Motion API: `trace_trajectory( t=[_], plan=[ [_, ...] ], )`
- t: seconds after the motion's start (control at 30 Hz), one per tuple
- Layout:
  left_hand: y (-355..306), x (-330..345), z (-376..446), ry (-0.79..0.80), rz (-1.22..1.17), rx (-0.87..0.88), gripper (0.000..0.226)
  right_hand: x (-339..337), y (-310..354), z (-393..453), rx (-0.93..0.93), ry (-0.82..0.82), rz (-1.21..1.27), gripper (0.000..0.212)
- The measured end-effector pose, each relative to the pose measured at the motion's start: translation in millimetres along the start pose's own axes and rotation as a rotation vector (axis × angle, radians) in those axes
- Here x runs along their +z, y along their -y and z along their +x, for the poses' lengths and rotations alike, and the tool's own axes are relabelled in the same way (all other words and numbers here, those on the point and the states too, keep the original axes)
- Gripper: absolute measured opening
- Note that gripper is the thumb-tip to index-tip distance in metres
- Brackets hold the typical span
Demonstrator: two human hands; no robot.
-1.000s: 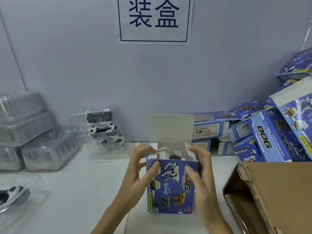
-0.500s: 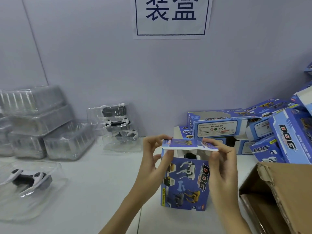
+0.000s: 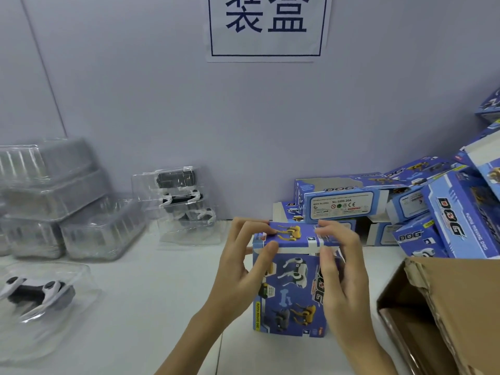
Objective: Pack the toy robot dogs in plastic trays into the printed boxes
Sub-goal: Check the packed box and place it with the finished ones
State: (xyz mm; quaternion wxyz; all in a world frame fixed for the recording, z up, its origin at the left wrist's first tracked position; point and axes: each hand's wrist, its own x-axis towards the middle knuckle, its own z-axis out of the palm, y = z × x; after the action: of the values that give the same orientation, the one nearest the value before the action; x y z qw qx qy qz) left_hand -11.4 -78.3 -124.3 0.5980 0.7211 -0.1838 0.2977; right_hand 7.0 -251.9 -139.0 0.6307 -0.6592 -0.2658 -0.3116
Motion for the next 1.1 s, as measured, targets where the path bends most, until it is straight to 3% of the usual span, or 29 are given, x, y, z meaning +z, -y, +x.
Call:
trace_trajectory(
  t=[0.13,0.33,0.47,0.87,0.97,1.1],
  plan=[
    [-4.3,-2.8,3.1,0.023,-0.015,-0.041,0.008,-1.5,2.3,-1.2,-0.040,-0.028,-0.065,0.020],
    [-9.5,-9.6,8.1,0.062,0.015,-0.061,0.008,-2.9,1.6,0.9,-0.012,-0.046,-0.028,0.026],
    [-10.8,-15.7,7.4,0.125,-0.116,-0.093,0.017,-5.2,1.1,1.8,-0.020,-0.025,-0.007,0.022],
    [-9.0,0.5,2.2,-0.030,-0.139,-0.063,0.014,8.3,1.6,-3.3,-0.035,-0.033,-0.028,0.023],
    [-7.4,-2.6,2.6,0.057,-0.138,-0.090,0.007,2.3,-1.4,-2.7,-0.012,-0.020,-0.014,0.019],
    [-6.7,-12.1,4.4,0.157,-0.148,-0.126,0.015,-1.5,-1.9,2.4,-0.014,-0.015,0.000,0.014]
  ],
)
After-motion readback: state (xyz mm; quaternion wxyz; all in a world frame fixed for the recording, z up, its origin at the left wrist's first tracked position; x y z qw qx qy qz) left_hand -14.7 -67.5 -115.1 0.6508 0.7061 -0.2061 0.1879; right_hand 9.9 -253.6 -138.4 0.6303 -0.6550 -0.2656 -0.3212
